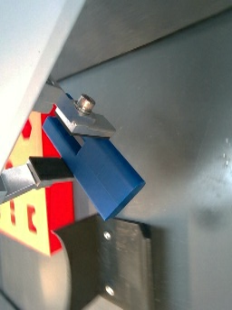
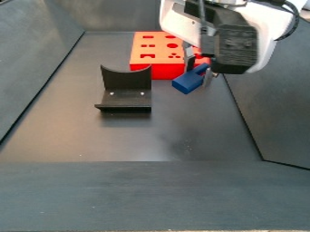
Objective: Pick up the square-circle object. Move up. Rotate the square-circle object. Place the square-circle object on the fixture. Regrasp the square-circle object. Move to above the board. Insert the square-circle object.
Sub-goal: Rotate the square-circle object.
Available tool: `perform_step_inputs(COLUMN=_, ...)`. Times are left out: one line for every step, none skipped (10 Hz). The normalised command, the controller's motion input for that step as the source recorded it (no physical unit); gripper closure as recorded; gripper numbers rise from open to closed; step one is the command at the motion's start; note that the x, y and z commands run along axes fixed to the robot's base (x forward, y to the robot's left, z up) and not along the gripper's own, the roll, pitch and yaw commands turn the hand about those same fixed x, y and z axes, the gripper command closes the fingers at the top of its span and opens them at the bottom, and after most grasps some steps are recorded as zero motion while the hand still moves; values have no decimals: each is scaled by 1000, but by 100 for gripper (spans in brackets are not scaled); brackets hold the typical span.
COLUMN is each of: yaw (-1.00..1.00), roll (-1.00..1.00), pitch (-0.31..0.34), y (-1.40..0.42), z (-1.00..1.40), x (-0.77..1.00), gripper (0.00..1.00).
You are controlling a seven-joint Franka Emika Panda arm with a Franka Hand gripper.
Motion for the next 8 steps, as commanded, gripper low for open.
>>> perform_step_inputs(yaw=-1000, roll=-6, pitch=-4, y=16, z=4, x=4, gripper=100)
perform_step_inputs(yaw=-1000, roll=-6, pitch=-4, y=16, z=4, x=4, gripper=100)
perform_step_inputs(yaw=-1000, roll=-6, pitch=-4, y=16, z=4, x=4, gripper=100)
perform_step_inputs(yaw=-1000, roll=-6, pitch=-4, y=16, z=4, x=4, gripper=100)
perform_step_inputs(yaw=-1000, roll=-6, pitch=-4, y=16, z=4, x=4, gripper=100)
perform_step_inputs(yaw=-1000, roll=-7, pitch=-4, y=16, z=4, x=4, gripper=100)
perform_step_inputs(yaw=-1000, roll=-7, pitch=-4, y=16, z=4, x=4, gripper=100)
perform_step_inputs(yaw=-1000, roll=-7, pitch=-5, y=16, z=4, x=4, gripper=100)
